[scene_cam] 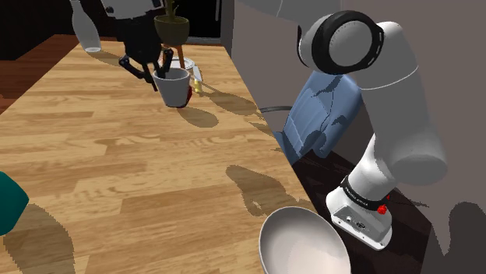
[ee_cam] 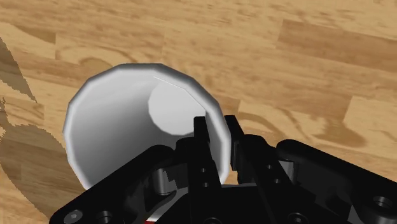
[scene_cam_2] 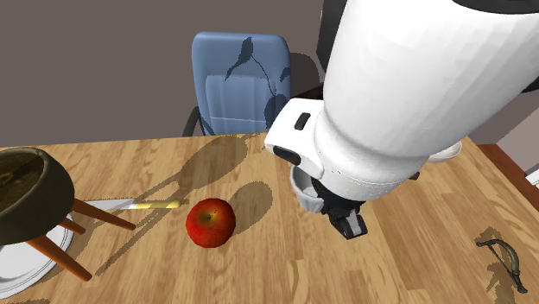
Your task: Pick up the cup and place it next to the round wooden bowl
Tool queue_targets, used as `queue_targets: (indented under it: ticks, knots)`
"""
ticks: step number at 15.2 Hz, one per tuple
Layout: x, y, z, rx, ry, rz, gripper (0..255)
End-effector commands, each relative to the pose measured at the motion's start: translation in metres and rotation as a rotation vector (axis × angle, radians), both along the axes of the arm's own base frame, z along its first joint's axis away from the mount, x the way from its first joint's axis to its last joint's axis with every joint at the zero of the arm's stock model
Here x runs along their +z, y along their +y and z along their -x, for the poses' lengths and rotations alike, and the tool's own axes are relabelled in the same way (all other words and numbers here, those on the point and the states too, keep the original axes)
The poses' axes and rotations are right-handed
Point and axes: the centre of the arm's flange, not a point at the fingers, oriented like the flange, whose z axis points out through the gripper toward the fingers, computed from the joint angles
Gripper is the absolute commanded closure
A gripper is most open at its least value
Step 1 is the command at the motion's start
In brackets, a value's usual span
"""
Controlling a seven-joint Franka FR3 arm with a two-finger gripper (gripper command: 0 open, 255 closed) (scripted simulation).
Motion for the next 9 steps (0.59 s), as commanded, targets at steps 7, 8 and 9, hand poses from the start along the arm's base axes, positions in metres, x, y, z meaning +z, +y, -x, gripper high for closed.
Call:
queue_targets:
  ticks: [7, 8, 9]
  knots:
    - [0.005, -0.004, 0.092, 0.0, 0.001, 0.0, 255]
    - [0.005, -0.005, 0.106, 0.0, 0.001, 0.0, 255]
    - [0.005, -0.005, 0.119, 0.0, 0.001, 0.0, 255]
